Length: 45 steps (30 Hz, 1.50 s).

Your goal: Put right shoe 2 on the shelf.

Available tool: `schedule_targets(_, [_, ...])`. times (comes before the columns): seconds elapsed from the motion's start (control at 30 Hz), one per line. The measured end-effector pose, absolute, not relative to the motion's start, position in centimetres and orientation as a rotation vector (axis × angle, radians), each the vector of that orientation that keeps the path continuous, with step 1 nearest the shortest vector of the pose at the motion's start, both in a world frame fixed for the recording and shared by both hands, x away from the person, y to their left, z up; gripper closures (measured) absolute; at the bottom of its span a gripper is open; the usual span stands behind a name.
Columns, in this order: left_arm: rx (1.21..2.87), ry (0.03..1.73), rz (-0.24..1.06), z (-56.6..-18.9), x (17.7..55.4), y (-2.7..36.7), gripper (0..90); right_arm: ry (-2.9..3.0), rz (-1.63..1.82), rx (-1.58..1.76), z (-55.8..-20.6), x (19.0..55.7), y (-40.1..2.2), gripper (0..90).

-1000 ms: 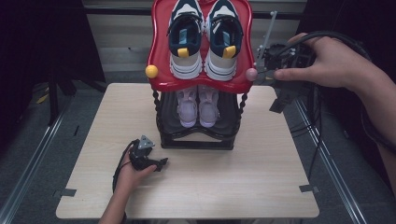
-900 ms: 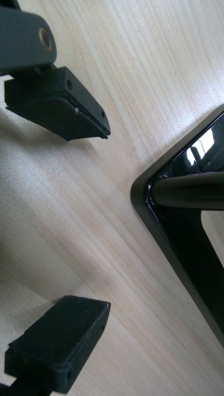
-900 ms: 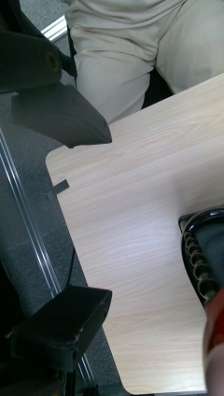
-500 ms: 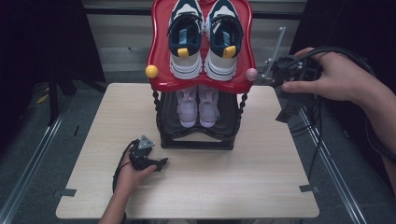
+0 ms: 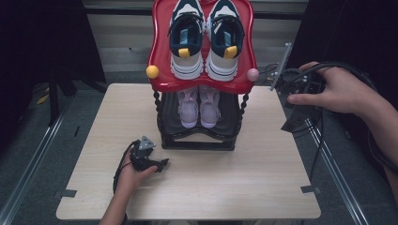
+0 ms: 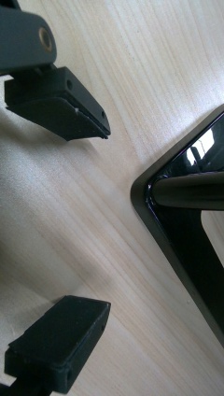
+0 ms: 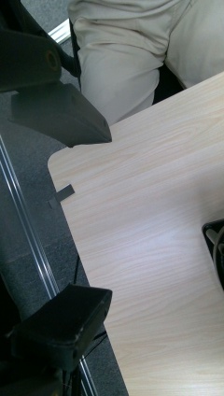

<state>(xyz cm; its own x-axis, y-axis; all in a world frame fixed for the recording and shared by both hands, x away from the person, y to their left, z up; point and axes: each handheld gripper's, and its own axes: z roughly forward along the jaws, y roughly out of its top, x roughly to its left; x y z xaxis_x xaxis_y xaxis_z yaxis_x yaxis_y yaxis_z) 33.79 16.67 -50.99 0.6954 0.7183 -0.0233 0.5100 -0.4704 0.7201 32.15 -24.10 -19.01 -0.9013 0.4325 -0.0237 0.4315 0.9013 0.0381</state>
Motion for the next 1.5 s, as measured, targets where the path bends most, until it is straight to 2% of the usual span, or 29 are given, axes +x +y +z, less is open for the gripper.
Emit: schedule_targets(1.5, [2.171,0.936,0.368,-51.0,33.8,16.6,13.3,3.069,0.120,0.755,-27.1,31.8,-26.9,19.7])
